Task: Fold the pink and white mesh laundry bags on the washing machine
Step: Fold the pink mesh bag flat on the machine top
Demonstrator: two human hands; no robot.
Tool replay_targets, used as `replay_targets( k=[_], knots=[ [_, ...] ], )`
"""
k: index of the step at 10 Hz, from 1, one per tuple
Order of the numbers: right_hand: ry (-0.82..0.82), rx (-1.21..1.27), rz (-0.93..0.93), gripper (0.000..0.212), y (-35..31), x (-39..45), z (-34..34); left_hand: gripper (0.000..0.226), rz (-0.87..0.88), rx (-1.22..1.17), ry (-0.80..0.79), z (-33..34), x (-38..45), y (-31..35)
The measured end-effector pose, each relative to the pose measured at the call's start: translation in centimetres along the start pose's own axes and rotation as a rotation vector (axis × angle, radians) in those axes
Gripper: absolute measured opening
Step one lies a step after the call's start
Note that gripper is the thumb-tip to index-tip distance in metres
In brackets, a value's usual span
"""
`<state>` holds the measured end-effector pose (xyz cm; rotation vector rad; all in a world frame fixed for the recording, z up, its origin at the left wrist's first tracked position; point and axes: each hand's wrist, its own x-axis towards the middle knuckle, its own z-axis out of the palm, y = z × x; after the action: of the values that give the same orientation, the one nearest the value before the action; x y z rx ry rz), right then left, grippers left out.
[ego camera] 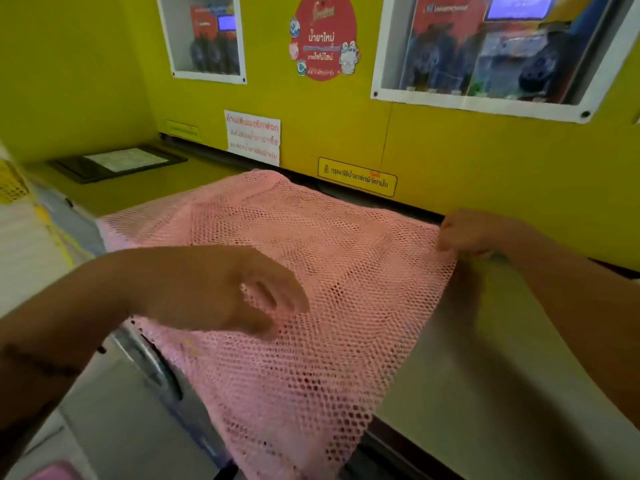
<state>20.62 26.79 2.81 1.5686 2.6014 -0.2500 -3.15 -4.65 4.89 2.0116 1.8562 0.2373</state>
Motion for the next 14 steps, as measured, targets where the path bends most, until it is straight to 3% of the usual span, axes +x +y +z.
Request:
replay_targets(
  k=[1, 2, 4, 6, 8, 10, 12, 13, 14],
  knots=[
    [0.120, 0.038, 0.050, 0.021, -0.3, -0.4, 1.1, 0.038, -0.015, -0.040, 0.131, 1.9, 0.2, -0.4],
    [0.231, 0.059, 0.090, 0.028, 0.6, -0.2, 1.7, 0.056, -0.070, 0.110, 0.086, 4.5, 0.9, -0.5],
    [0.378, 0.056, -0.036, 0.012, -0.3, -0.8, 1.5, 0.040, -0.055, 0.004, 0.154, 4.4, 0.6, -2.7],
    [0.009, -0.194, 0.024, 0.031, -3.9, 0.0, 1.5, 0.020, -0.070, -0.191, 0.567, 2.0, -0.4, -5.3],
    [0.103, -0.070, -0.205, 0.054, -12.2, -0.5, 0.2, 0.022, -0.245, -0.105, 0.865, -1.8, -1.6, -12.1],
    [0.098, 0.081, -0.442, 0.044, -23.2, 1.0, 0.2, 0.031, -0.602, -0.028, 0.740, -3.7, -0.5, -18.3],
    [0.121, 0.116, -0.617, 0.031, -33.6, 4.3, 0.4, 0.041, -0.534, -0.003, 0.530, -4.0, 1.2, -22.1],
    [0.156, 0.144, -0.666, 0.028, -37.2, 6.3, 0.8, 0.050, -0.476, 0.047, 0.504, -3.8, 1.6, -23.2],
    [0.155, 0.157, -0.696, 0.034, -39.9, 7.9, 1.5, 0.042, -0.403, 0.052, 0.510, -3.6, 1.8, -24.5]
  ],
)
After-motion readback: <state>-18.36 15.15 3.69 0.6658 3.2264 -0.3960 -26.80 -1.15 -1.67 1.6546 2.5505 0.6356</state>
